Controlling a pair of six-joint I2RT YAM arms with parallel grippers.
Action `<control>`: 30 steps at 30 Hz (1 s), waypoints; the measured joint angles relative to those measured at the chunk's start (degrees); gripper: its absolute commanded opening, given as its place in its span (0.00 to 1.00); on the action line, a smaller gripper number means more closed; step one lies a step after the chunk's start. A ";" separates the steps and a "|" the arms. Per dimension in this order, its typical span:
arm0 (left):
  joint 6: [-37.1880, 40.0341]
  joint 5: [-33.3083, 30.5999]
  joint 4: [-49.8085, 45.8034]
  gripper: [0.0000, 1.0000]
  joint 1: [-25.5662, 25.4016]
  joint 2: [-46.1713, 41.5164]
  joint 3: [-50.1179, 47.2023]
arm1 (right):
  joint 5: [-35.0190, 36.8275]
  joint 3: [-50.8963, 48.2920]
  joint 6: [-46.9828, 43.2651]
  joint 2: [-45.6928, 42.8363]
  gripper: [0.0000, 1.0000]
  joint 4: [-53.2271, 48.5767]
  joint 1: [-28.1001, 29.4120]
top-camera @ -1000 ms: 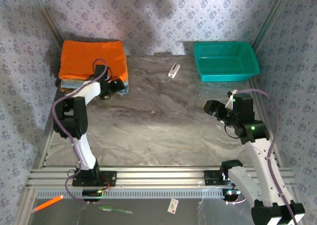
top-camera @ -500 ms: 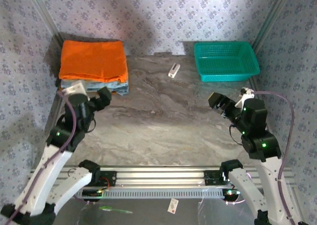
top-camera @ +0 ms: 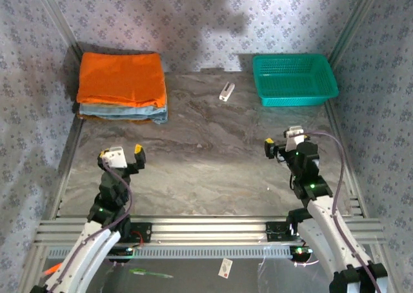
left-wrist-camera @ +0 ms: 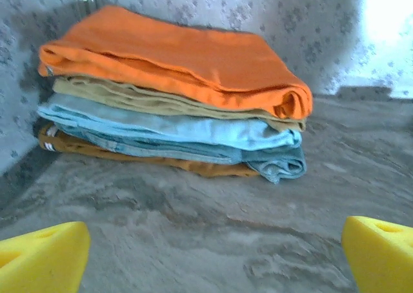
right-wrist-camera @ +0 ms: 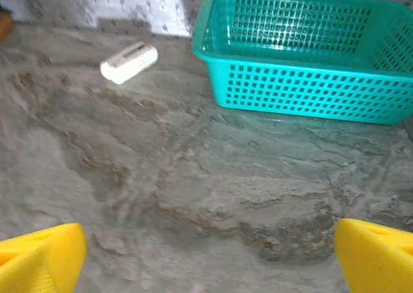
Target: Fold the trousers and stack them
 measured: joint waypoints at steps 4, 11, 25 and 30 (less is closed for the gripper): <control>-0.09 0.68 11.65 1.00 6.56 10.51 -4.59 | -1.62 -2.03 -2.97 4.63 1.00 7.78 -3.96; -3.04 6.40 30.77 1.00 19.32 39.65 -4.37 | -5.88 -5.09 -2.14 22.12 1.00 24.92 -6.29; 0.81 22.10 43.34 1.00 22.16 71.93 13.55 | -8.22 -3.98 0.24 47.21 1.00 46.21 -11.41; 1.27 23.65 41.31 1.00 22.05 71.87 17.68 | -6.16 0.15 1.73 50.10 1.00 43.89 -11.58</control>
